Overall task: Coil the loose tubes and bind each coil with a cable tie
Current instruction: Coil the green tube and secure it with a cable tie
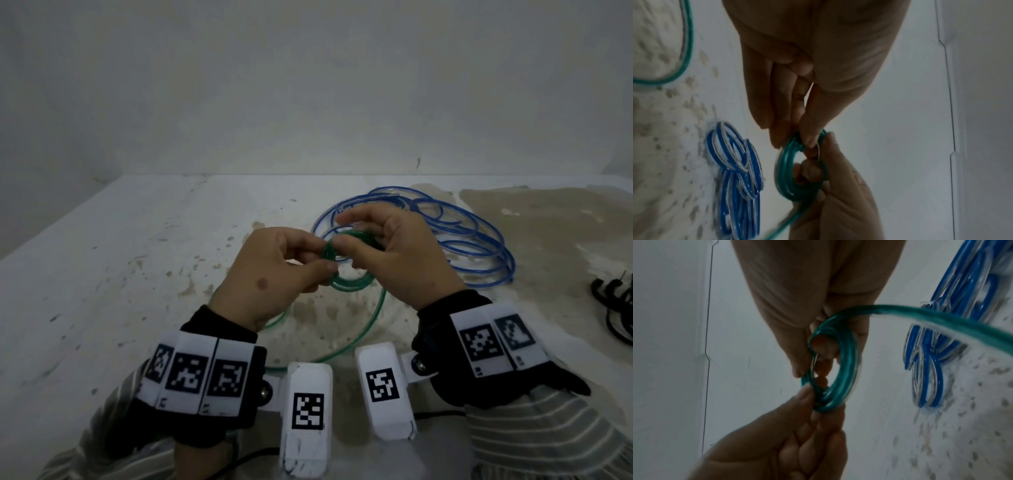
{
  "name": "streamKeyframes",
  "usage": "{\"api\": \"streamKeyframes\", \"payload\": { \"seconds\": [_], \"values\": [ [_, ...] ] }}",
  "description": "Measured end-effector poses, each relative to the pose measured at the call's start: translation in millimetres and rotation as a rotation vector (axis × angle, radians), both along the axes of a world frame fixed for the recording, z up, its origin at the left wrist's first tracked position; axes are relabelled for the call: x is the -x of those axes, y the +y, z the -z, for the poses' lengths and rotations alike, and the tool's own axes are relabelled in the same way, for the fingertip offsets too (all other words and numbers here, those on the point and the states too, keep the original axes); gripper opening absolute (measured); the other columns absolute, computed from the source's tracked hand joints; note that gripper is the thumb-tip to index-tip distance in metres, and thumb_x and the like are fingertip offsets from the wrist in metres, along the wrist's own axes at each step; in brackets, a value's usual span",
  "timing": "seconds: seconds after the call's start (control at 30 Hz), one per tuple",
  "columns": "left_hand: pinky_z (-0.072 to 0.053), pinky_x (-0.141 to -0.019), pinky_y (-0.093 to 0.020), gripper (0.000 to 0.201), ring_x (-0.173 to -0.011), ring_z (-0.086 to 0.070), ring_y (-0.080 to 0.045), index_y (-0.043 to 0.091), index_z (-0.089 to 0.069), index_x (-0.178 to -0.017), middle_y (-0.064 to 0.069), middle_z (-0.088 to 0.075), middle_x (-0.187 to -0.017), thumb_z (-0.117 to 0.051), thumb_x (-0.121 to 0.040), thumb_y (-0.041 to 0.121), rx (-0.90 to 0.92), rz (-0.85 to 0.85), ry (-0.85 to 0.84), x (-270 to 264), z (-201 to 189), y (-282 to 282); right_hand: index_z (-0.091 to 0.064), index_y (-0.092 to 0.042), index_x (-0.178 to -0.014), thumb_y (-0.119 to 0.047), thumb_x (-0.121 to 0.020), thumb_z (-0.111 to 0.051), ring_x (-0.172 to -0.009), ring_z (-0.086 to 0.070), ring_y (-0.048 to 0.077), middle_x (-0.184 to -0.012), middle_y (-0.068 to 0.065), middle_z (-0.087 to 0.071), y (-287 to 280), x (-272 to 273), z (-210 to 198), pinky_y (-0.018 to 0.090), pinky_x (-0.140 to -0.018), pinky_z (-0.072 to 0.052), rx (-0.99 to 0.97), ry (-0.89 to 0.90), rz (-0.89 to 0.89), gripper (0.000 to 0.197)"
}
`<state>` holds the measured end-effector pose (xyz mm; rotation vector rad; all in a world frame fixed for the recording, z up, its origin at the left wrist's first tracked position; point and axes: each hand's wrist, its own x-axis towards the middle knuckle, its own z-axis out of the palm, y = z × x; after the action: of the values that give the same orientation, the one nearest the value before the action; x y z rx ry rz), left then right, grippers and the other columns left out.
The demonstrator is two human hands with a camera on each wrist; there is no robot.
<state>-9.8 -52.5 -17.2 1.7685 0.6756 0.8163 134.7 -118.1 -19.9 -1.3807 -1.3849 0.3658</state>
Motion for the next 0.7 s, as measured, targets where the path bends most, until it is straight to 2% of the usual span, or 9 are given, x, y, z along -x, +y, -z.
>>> {"api": "streamKeyframes", "payload": {
  "seconds": [0.07,0.13,0.2,0.27,0.33,0.4,0.5,0.6,0.7],
  "values": [
    [-0.056,-0.06,-0.025,0.012,-0.057,-0.064,-0.01,0.011,-0.067,-0.082,-0.007,-0.063,-0.065,-0.068,-0.077,0.0,0.069,-0.061,-0.087,-1,1,2,-0.062,-0.019,-0.086,-0.011,-0.086,-0.06,-0.058,-0.061,0.009,-0.072,0.003,-0.067,1,-1,-1,0.027,-0.06,-0.054,-0.025,0.13,-0.019,0.008],
    [-0.057,-0.059,-0.023,0.01,-0.059,-0.065,-0.013,0.01,-0.066,-0.082,-0.012,-0.063,-0.071,-0.066,-0.079,0.0,0.144,-0.116,-0.165,-3,3,3,-0.062,-0.015,-0.086,-0.009,-0.092,-0.05,-0.064,-0.062,0.008,-0.071,0.0,-0.066,3,0,-1,0.032,-0.065,-0.056,-0.013,0.296,-0.069,0.015],
    [-0.057,-0.06,-0.023,0.01,-0.059,-0.066,-0.013,0.01,-0.064,-0.081,-0.007,-0.066,-0.067,-0.064,-0.08,0.0,0.237,-0.135,-0.24,-7,3,1,-0.062,-0.013,-0.091,-0.01,-0.095,-0.042,-0.069,-0.063,0.011,-0.071,-0.001,-0.067,5,1,-1,0.036,-0.071,-0.057,0.0,0.425,-0.119,0.021],
    [-0.057,-0.06,-0.023,0.007,-0.059,-0.067,-0.012,0.008,-0.064,-0.083,-0.003,-0.069,-0.064,-0.062,-0.082,0.001,0.303,-0.099,-0.259,-9,3,-3,-0.062,-0.012,-0.093,-0.01,-0.097,-0.039,-0.067,-0.061,0.015,-0.065,-0.002,-0.064,6,3,0,0.035,-0.07,-0.055,-0.025,0.47,-0.135,0.023],
    [-0.057,-0.061,-0.023,0.006,-0.062,-0.068,-0.013,0.005,-0.063,-0.088,-0.006,-0.07,-0.07,-0.061,-0.083,0.001,0.33,-0.011,-0.186,-10,3,-7,-0.062,-0.012,-0.09,-0.008,-0.096,-0.039,-0.06,-0.056,0.016,-0.057,-0.005,-0.057,7,3,1,0.034,-0.065,-0.049,-0.071,0.424,-0.099,0.024],
    [-0.056,-0.063,-0.024,0.01,-0.067,-0.069,-0.014,0.006,-0.064,-0.092,-0.012,-0.07,-0.08,-0.062,-0.083,0.003,0.286,0.055,-0.085,-10,4,-8,-0.063,-0.018,-0.086,-0.007,-0.096,-0.041,-0.055,-0.051,0.014,-0.051,-0.006,-0.051,6,0,2,0.034,-0.062,-0.044,-0.073,0.297,-0.033,0.026],
    [-0.056,-0.067,-0.028,0.015,-0.074,-0.066,-0.015,0.016,-0.066,-0.092,-0.016,-0.066,-0.089,-0.065,-0.08,0.007,0.204,-0.009,-0.106,-7,2,-1,-0.064,-0.021,-0.085,-0.008,-0.094,-0.045,-0.052,-0.049,0.013,-0.05,-0.007,-0.048,3,-3,2,0.031,-0.057,-0.044,-0.012,0.047,-0.005,0.025],
    [-0.055,-0.062,-0.024,0.014,-0.062,-0.064,-0.01,0.016,-0.069,-0.085,-0.01,-0.067,-0.074,-0.066,-0.078,0.004,0.212,-0.014,-0.09,-2,0,3,-0.067,-0.015,-0.093,-0.009,-0.094,-0.047,-0.051,-0.049,0.013,-0.051,-0.005,-0.049,0,-1,1,0.031,-0.055,-0.044,0.039,-0.088,-0.042,0.021],
    [-0.054,-0.055,-0.021,0.009,-0.053,-0.065,-0.008,0.006,-0.068,-0.085,-0.004,-0.068,-0.061,-0.065,-0.078,0.0,0.196,0.055,0.036,1,1,1,-0.069,-0.016,-0.095,-0.012,-0.093,-0.05,-0.05,-0.049,0.008,-0.05,-0.013,-0.052,-1,1,2,0.03,-0.054,-0.044,0.054,-0.177,-0.044,0.019]
  ]
}}
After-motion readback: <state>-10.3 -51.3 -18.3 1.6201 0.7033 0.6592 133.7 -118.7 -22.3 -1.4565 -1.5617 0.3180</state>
